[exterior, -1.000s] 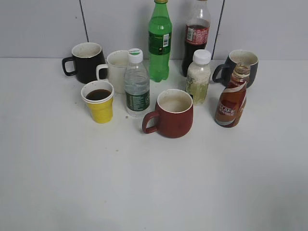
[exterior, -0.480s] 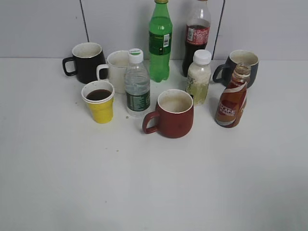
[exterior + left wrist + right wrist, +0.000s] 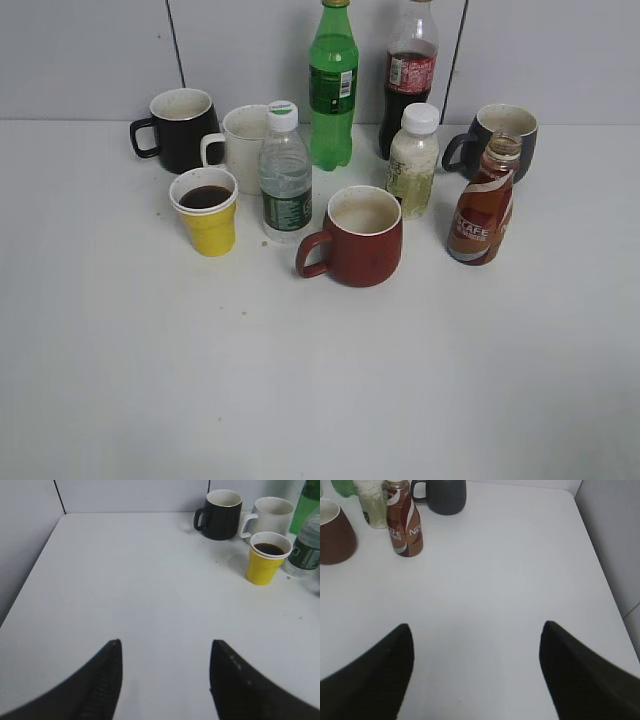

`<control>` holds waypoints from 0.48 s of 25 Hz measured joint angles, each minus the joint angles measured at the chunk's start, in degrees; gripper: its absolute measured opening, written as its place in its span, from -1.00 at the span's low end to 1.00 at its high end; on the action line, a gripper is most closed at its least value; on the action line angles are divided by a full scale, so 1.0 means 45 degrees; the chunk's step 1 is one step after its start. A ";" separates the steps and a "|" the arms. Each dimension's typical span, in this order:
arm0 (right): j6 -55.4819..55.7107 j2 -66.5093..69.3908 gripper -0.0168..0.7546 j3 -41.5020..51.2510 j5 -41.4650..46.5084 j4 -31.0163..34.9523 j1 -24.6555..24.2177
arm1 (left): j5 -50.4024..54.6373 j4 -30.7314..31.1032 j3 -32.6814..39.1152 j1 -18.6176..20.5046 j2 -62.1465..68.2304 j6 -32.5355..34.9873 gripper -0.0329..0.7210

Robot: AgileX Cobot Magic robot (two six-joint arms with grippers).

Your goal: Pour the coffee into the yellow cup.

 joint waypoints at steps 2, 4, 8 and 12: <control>0.0000 0.0000 0.57 0.0000 0.0000 0.0000 0.0000 | 0.0000 0.0000 0.0000 0.0000 0.0000 0.0000 0.21; 0.0000 0.0000 0.57 0.0000 0.0000 0.0000 0.0000 | 0.0000 0.0000 0.0000 0.0000 0.0000 0.0000 0.21; 0.0000 0.0000 0.57 0.0000 0.0000 0.0000 0.0000 | 0.0000 0.0000 0.0000 0.0000 0.0000 0.0000 0.21; 0.0000 0.0000 0.56 0.0000 0.0000 0.0000 0.0000 | 0.0000 0.0000 0.0000 0.0000 0.0000 0.0000 0.21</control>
